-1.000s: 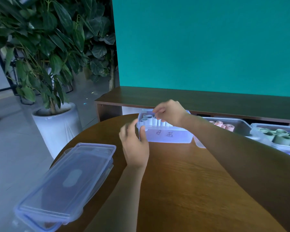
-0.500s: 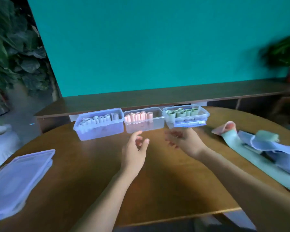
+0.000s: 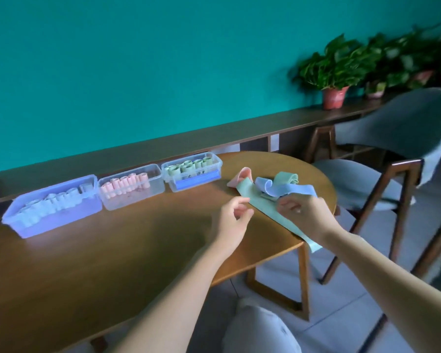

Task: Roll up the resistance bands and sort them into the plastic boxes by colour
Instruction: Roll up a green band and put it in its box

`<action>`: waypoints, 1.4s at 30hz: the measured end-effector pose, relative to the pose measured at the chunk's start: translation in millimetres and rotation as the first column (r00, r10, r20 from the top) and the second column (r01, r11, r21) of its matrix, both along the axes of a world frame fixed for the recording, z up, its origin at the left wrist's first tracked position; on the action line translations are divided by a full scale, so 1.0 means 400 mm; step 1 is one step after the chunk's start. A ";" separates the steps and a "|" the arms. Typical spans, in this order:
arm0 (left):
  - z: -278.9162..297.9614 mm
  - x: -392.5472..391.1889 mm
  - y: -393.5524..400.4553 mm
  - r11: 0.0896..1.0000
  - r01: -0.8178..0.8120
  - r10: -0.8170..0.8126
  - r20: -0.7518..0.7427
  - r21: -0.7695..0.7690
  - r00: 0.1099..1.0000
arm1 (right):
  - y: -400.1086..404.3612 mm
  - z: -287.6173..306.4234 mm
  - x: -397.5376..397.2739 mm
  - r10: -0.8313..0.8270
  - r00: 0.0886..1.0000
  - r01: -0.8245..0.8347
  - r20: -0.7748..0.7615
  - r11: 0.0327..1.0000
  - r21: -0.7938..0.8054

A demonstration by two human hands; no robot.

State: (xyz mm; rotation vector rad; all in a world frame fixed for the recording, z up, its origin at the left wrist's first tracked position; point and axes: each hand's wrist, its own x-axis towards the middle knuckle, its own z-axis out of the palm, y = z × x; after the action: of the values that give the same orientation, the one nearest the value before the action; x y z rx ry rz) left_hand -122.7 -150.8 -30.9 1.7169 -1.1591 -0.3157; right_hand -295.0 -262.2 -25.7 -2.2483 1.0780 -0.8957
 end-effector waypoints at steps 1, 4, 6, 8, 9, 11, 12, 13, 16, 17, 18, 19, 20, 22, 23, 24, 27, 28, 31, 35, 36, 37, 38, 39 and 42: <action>-0.007 -0.026 -0.013 0.999 0.039 -0.039 0.005 -0.001 0.999 | -0.008 -0.003 -0.026 -0.012 1.000 0.012 -0.021 1.000 -0.016; -0.027 -0.089 -0.042 0.994 0.106 -0.106 0.019 -0.004 0.994 | -0.024 -0.017 -0.097 -0.056 0.997 0.056 -0.050 0.998 -0.008; -0.034 -0.122 -0.048 0.989 0.146 -0.146 0.022 0.024 0.989 | -0.031 -0.036 -0.139 -0.088 0.996 0.088 -0.030 0.996 0.020; -0.040 -0.146 -0.050 0.982 0.179 -0.182 0.043 0.064 0.982 | -0.030 -0.059 -0.171 -0.112 0.994 0.112 0.012 0.993 0.044; -0.042 -0.154 -0.049 0.978 0.192 -0.197 0.058 0.081 0.979 | -0.029 -0.074 -0.182 -0.128 0.991 0.127 0.028 0.990 0.056; -0.045 -0.168 -0.042 0.972 0.212 -0.219 0.075 0.099 0.973 | -0.025 -0.099 -0.196 -0.164 0.986 0.160 0.031 0.981 0.113; -0.046 -0.173 -0.037 0.971 0.214 -0.223 0.083 0.103 0.971 | -0.021 -0.106 -0.199 -0.173 0.984 0.166 0.032 0.973 0.160; -0.046 -0.178 -0.032 0.971 0.214 -0.224 0.091 0.103 0.970 | -0.015 -0.110 -0.202 -0.171 0.984 0.156 0.050 0.964 0.216; -0.040 -0.191 -0.017 0.973 0.213 -0.222 0.116 0.086 0.968 | 0.004 -0.103 -0.210 -0.137 0.977 0.076 0.162 0.939 0.336; -0.035 -0.197 -0.011 0.974 0.211 -0.219 0.120 0.079 0.968 | 0.011 -0.094 -0.211 -0.130 0.971 0.055 0.199 0.937 0.345; -0.029 -0.200 -0.005 0.976 0.208 -0.215 0.121 0.069 0.969 | 0.016 -0.084 -0.210 -0.125 0.962 0.034 0.242 0.937 0.349; -0.021 -0.204 0.002 0.977 0.207 -0.212 0.123 0.054 0.969 | 0.022 -0.073 -0.207 -0.116 0.949 0.006 0.292 0.936 0.352; -0.012 -0.207 0.010 0.978 0.206 -0.209 0.122 0.036 0.970 | 0.028 -0.060 -0.202 -0.110 0.933 -0.022 0.343 0.934 0.358; 0.008 -0.214 0.029 0.981 0.192 -0.189 0.118 -0.011 0.975 | 0.046 -0.029 -0.185 -0.084 0.900 -0.092 0.427 0.923 0.374; 0.019 -0.214 0.039 0.984 0.173 -0.167 0.120 -0.041 0.979 | 0.054 -0.013 -0.173 -0.061 0.886 -0.136 0.460 0.914 0.383; 0.029 -0.209 0.048 0.986 0.149 -0.140 0.124 -0.071 0.982 | 0.060 0.002 -0.159 -0.039 0.871 -0.179 0.489 0.903 0.390; 0.066 -0.180 0.074 0.985 0.082 -0.061 0.140 -0.150 0.988 | 0.081 0.061 -0.109 0.038 0.844 -0.279 0.535 0.883 0.378; 0.082 -0.167 0.082 0.983 0.066 -0.041 0.145 -0.171 0.989 | 0.090 0.083 -0.091 0.054 0.840 -0.298 0.540 0.877 0.377; 0.149 -0.137 0.110 0.968 0.051 -0.022 0.120 -0.245 0.993 | 0.110 0.158 -0.038 0.138 0.854 -0.325 0.502 0.894 0.307; 0.260 -0.086 0.144 0.942 -0.058 0.116 0.158 -0.329 0.981 | 0.128 0.265 0.024 0.247 0.855 -0.379 0.456 0.898 0.225; 0.289 -0.070 0.154 0.936 -0.079 0.143 0.165 -0.342 0.976 | 0.134 0.292 0.037 0.282 0.855 -0.390 0.435 0.903 0.180; 0.318 -0.053 0.166 0.930 -0.092 0.162 0.172 -0.356 0.972 | 0.142 0.319 0.049 0.316 0.855 -0.398 0.412 0.908 0.129; 0.347 -0.041 0.180 0.926 -0.106 0.178 0.173 -0.363 0.969 | 0.153 0.345 0.061 0.339 0.850 -0.404 0.402 0.911 0.086; 0.375 -0.031 0.198 0.922 -0.115 0.188 0.167 -0.369 0.968 | 0.164 0.370 0.073 0.358 0.841 -0.416 0.406 0.908 0.059; 0.452 -0.021 0.265 0.913 -0.129 0.204 0.160 -0.387 0.966 | 0.216 0.442 0.098 0.424 0.757 -0.522 0.497 0.850 0.069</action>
State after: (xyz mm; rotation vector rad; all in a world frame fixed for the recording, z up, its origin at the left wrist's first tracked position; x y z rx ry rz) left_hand -131.2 -44.8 149.8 1.5146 -1.1190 0.1797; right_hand -255.7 -175.9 151.1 -1.8558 0.3254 -0.9722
